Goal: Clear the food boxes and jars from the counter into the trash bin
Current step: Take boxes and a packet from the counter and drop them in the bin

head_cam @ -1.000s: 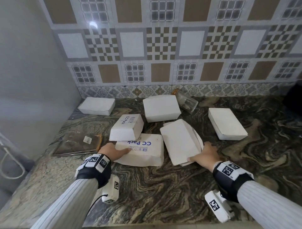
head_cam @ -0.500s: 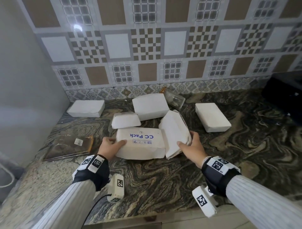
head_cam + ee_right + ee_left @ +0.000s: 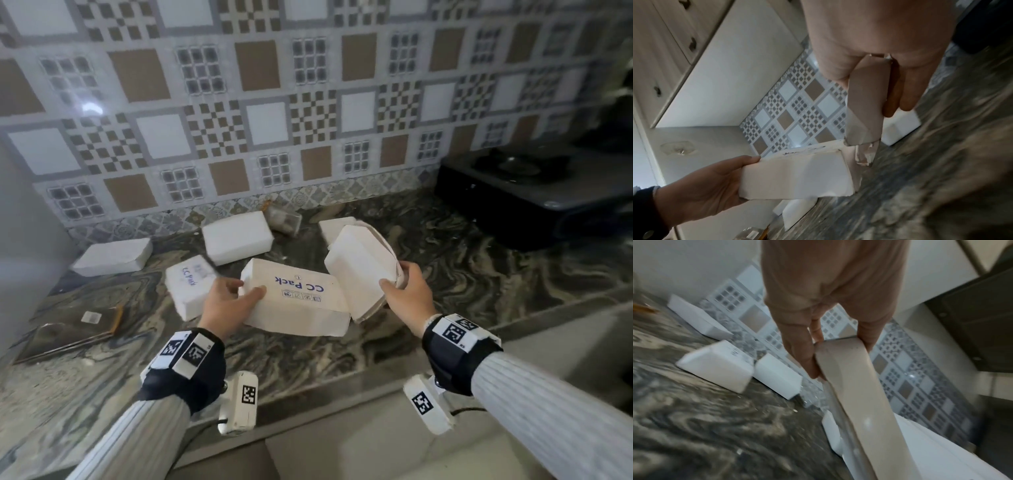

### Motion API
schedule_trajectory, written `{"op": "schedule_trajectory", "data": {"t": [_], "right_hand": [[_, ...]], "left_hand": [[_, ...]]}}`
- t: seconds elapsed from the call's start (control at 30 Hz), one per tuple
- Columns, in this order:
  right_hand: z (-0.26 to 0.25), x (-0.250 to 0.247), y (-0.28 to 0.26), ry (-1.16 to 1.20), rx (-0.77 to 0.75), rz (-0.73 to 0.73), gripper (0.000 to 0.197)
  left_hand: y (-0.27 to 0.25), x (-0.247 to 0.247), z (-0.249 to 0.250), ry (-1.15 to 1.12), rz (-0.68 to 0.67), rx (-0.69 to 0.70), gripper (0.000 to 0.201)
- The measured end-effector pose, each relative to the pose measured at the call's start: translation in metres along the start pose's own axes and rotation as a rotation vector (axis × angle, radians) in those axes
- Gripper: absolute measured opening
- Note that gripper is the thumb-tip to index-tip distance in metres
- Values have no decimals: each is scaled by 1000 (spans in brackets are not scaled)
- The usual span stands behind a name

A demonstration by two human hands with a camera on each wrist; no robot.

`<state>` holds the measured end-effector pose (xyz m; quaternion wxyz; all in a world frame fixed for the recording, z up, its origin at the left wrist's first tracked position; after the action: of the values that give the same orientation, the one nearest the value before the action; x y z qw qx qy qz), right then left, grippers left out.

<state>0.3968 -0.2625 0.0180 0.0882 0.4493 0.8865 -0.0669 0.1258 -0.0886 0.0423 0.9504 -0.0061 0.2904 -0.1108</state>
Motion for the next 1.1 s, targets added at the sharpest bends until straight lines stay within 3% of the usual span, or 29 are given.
{"op": "schedule_trajectory", "data": {"t": [0.17, 0.37, 0.57, 0.83, 1.1], "right_hand": [[33, -145, -26, -3, 18, 183, 43], [91, -313, -77, 20, 149, 436, 49], [141, -444, -137, -56, 262, 711, 48], [214, -524, -173, -145, 520, 887, 56], [278, -559, -119, -136, 784, 942, 57]], "left_hand": [[-69, 93, 61, 76, -100, 175, 51], [-148, 225, 119, 44, -325, 249, 50], [-225, 354, 176, 81, -545, 419, 49], [-285, 509, 198, 228, -811, 533, 53], [-292, 654, 228, 407, -1001, 634, 55]]}}
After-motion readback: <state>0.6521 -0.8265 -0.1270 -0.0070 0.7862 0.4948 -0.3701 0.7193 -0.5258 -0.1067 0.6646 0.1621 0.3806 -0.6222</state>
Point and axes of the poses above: each hand's wrist, its own y-axis towards the middle knuckle, its own x-axis out of the palm, z = x × y, the point moved 4 cm from there along y, towards the middle knuckle, and after that the axes turned 8 degrees about y, right-handed, at the moved point
